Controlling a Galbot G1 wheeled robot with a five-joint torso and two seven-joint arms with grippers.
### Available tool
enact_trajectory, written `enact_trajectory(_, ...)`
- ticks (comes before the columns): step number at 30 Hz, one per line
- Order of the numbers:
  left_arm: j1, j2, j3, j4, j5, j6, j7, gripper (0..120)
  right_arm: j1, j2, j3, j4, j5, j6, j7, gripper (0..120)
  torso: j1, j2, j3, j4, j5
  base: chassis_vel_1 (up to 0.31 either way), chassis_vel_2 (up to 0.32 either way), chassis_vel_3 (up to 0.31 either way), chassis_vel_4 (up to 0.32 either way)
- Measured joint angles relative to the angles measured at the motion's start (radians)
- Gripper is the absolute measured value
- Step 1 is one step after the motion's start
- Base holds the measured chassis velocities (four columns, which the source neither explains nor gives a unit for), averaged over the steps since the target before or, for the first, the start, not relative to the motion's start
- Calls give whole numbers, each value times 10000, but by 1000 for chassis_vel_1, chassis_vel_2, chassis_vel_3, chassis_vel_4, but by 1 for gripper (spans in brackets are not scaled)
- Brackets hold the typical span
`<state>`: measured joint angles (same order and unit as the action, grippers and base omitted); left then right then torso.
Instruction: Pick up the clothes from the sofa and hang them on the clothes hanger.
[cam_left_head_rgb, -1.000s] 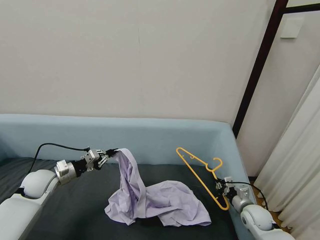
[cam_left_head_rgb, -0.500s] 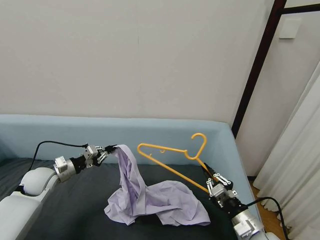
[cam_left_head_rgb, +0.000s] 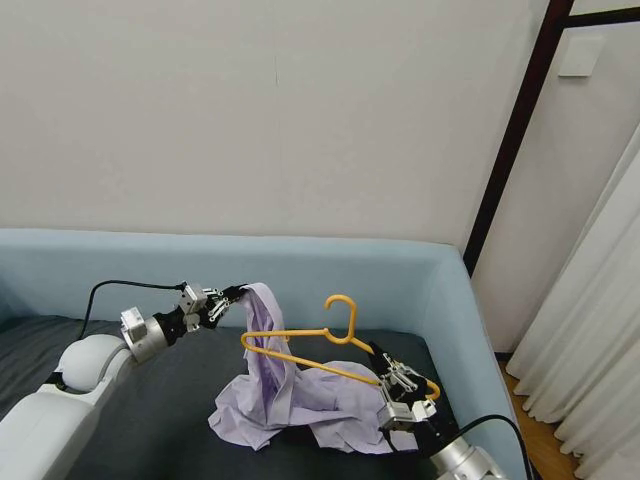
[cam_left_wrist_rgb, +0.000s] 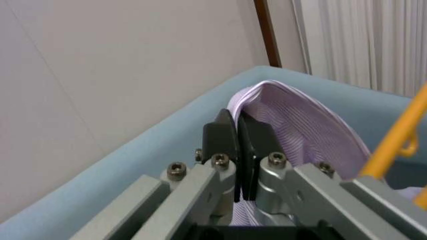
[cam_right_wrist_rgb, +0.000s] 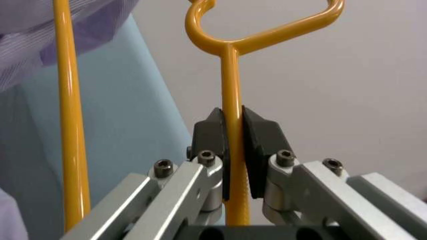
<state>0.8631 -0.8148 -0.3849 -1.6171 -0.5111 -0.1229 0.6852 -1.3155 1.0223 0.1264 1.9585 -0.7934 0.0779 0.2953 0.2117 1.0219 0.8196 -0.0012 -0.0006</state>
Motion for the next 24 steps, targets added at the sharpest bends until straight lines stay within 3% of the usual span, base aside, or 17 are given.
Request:
enact_trajectory(4, 121, 33, -84, -152, 7, 1, 7, 0, -1, -79, -243, -12, 510, -1217, 313, 6, 0, 0, 0, 1, 0, 0, 0, 0, 0)
enact_trajectory(11, 310, 26, -151, -450, 23, -2, 48, 0, 64, -207, -398, -61, 1141, -2045, 535, 6, 1, 0, 0, -1, 1, 0, 0, 0, 0)
enact_trajectory(24, 1257, -860, 105, -1394, 385, -88, 43, 0, 692, 236, -1421, -391, 1397, -1402, 663, 6, 0, 0, 0, 0, 0, 0, 0, 0, 0)
